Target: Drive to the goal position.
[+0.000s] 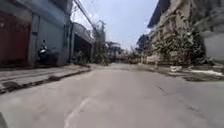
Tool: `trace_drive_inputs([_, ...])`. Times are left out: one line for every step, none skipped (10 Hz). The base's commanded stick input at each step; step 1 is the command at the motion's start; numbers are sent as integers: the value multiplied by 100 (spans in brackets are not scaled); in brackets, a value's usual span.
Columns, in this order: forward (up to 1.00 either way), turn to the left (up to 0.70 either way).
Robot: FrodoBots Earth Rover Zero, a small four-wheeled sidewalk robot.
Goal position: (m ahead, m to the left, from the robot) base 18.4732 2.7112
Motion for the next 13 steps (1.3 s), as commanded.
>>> trace_drive_inputs([100, -5])
trace_drive_inputs([100, -1])
trace_drive_inputs([100, 0])
trace_drive_inputs([100, 0])
trace_drive_inputs([100, 0])
trace_drive_inputs([100, 0])
trace_drive_inputs([100, 0])
trace_drive_inputs([100, 0])
trace_drive_inputs([100, 0])
trace_drive_inputs([100, 0])
trace_drive_inputs([100, 0])
trace_drive_inputs([100, 0])
trace_drive_inputs([100, 0])
